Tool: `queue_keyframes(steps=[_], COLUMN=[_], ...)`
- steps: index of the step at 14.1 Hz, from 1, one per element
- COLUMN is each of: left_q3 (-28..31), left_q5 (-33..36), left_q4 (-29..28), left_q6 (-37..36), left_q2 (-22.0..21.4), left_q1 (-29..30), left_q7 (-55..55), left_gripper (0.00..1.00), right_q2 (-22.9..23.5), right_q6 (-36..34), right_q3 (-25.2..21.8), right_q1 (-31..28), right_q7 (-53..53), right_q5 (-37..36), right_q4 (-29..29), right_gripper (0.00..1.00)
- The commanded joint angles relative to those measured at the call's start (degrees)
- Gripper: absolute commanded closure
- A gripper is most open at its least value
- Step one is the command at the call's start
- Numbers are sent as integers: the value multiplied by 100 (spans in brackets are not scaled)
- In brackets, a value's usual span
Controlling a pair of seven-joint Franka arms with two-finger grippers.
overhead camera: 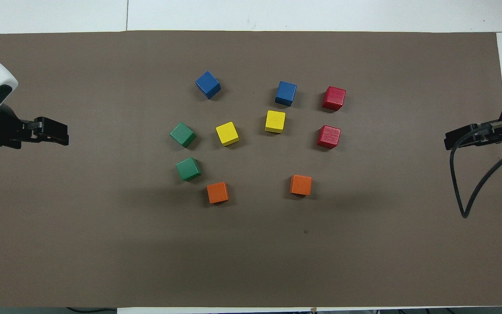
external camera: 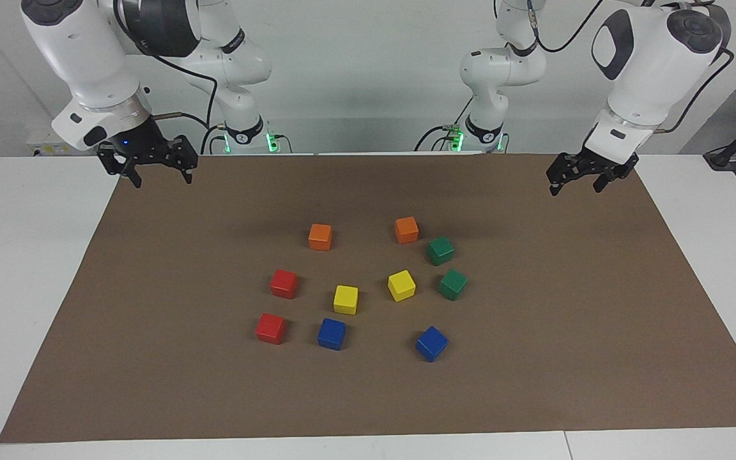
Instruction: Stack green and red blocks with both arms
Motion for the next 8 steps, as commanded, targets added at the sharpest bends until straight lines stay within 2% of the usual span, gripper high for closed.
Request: queue_keyframes(steps=[1, 5, 8], left_q3=[-29, -29, -46], left_q5=[-75, -75, -83], left_q4=[52, 34, -229], left_q6=[-74, -13, 453], left_q2=[-30, -30, -12], left_q1=[80, 80, -17], left_q7=[109, 100, 21], left_gripper=[0, 0, 0], right_q2=[-155, -155, -155], right_q6=[44, 9, 27], right_q3=[10, 19, 19], right_q1=[-9, -18, -18], right_q7=[-61, -52, -53], right_q5=[-117, -100, -82], right_q4=[-162, -153, -153], right_gripper=[0, 0, 0])
